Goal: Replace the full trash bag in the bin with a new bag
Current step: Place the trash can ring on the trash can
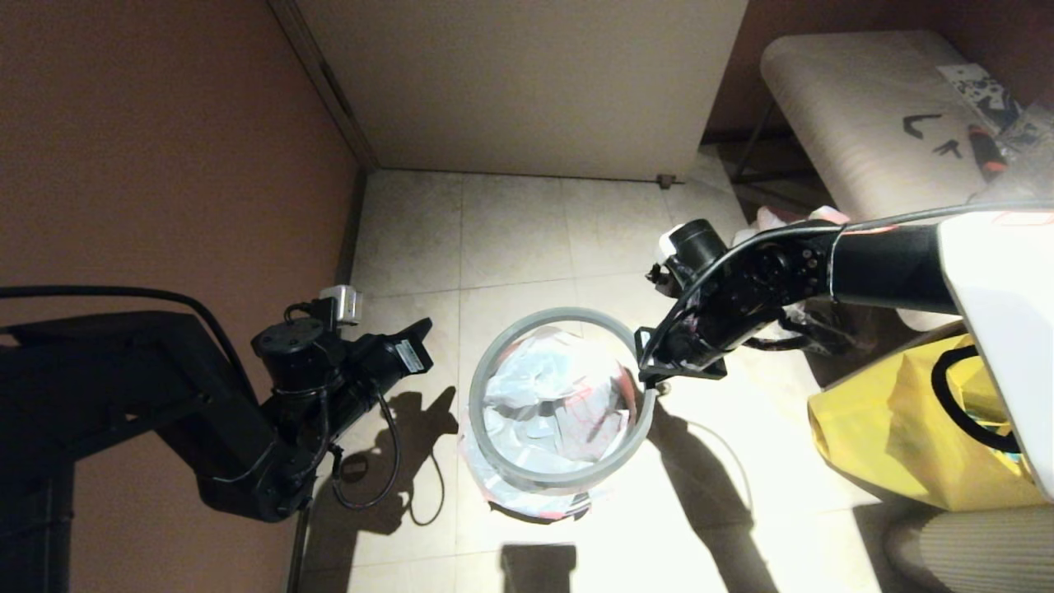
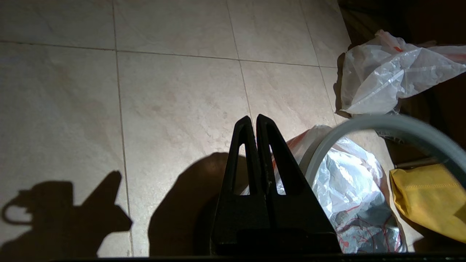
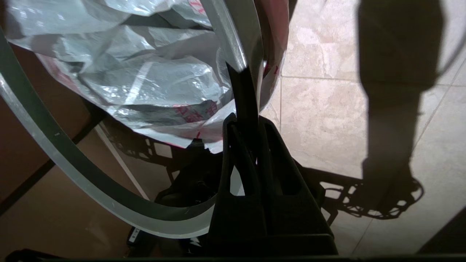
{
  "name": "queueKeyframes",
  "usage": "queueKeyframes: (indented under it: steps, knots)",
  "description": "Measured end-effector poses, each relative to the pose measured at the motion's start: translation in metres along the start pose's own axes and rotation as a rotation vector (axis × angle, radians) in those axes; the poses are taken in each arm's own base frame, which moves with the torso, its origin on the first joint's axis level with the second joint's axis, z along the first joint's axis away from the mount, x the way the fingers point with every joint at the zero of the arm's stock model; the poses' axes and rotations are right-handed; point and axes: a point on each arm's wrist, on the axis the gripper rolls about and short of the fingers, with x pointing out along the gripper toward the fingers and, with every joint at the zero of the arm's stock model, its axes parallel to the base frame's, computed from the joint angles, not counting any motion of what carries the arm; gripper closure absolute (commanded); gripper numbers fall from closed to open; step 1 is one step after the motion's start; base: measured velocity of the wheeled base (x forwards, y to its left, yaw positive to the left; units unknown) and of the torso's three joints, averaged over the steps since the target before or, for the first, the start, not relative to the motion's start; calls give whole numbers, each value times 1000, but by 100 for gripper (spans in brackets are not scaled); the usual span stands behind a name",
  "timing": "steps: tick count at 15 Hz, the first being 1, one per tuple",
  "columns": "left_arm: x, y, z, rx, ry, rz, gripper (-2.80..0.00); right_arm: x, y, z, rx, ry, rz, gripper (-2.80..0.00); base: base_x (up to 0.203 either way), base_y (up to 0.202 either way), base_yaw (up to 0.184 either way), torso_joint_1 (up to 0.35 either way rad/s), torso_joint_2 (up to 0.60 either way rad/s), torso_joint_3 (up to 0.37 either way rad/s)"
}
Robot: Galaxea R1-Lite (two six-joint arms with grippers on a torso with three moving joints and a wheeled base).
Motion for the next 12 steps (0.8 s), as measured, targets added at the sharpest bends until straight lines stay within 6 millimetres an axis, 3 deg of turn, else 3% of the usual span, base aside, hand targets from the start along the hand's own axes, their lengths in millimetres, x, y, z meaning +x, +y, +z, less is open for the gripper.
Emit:
queueKeyframes:
  steps: [7,12]
  knots:
    - [2,0,-1,1,-2,-2,0,62,-2,-6,-63,-43,-126,0,0,0,0,0,0,0]
    - [3,1,-2,2,-1,0,0,78,4,-17,-85,-32,-193,0,0,0,0,0,0,0]
